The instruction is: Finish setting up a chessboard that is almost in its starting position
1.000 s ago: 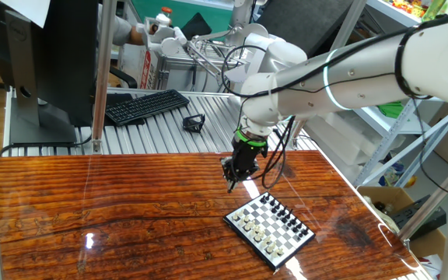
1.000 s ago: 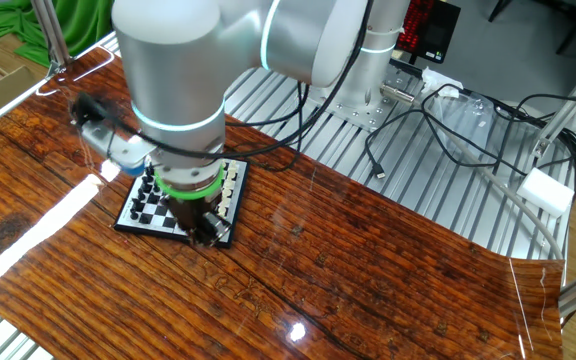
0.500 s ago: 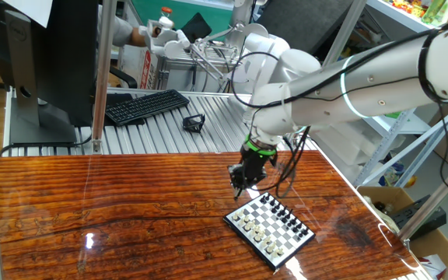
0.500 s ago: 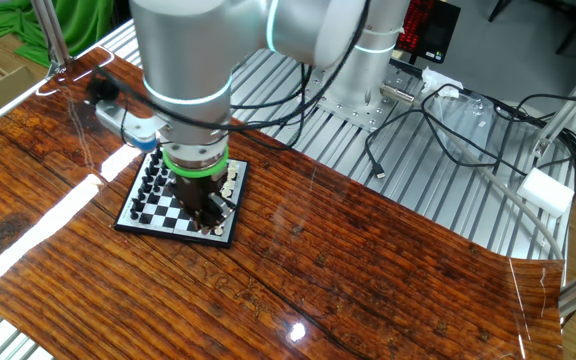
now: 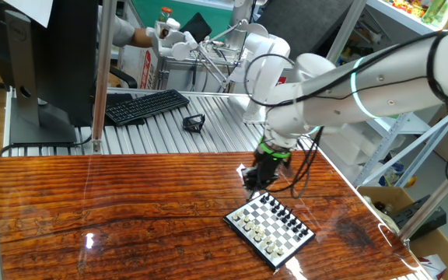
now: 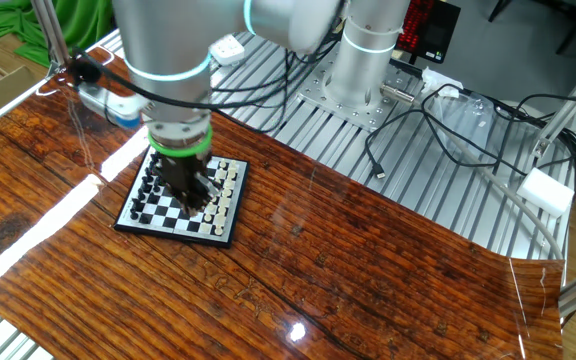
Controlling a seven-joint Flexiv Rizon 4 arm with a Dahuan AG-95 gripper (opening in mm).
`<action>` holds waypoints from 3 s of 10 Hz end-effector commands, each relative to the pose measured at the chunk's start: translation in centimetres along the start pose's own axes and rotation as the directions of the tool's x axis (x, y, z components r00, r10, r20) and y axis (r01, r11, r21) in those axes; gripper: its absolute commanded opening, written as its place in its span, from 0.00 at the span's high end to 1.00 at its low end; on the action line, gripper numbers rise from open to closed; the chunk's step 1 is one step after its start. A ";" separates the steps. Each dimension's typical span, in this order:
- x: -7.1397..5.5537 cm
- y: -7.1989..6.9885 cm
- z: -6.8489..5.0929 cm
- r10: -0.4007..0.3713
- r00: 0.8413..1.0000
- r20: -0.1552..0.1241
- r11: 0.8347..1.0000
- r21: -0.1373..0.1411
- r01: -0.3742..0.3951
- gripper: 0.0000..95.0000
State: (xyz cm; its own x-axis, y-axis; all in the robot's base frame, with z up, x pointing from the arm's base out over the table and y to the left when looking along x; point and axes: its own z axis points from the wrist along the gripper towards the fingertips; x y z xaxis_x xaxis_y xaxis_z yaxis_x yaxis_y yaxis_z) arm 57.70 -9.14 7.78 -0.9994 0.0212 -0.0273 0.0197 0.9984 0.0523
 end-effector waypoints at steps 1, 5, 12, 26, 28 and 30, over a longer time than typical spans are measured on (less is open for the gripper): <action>0.4 -1.0 -0.1 -0.017 1.000 -0.001 1.000 -0.003 0.017 1.00; 0.5 -3.3 -0.1 -0.066 0.998 0.016 0.998 -0.001 0.066 1.00; -0.9 -5.9 0.4 -0.120 0.992 0.044 0.993 0.003 0.120 1.00; -2.5 -8.3 2.1 -0.145 0.988 0.055 0.989 -0.010 0.146 1.00; -2.5 -8.2 2.4 -0.145 0.988 0.055 0.989 -0.010 0.146 1.00; -2.5 -8.2 2.5 -0.142 0.988 0.058 0.990 -0.011 0.143 1.00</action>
State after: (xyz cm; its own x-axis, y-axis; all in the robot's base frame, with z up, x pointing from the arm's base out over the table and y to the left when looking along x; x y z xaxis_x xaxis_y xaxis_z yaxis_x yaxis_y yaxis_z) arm 60.14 -17.28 4.85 -0.9889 -0.1161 -0.0925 -0.1220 0.9907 0.0606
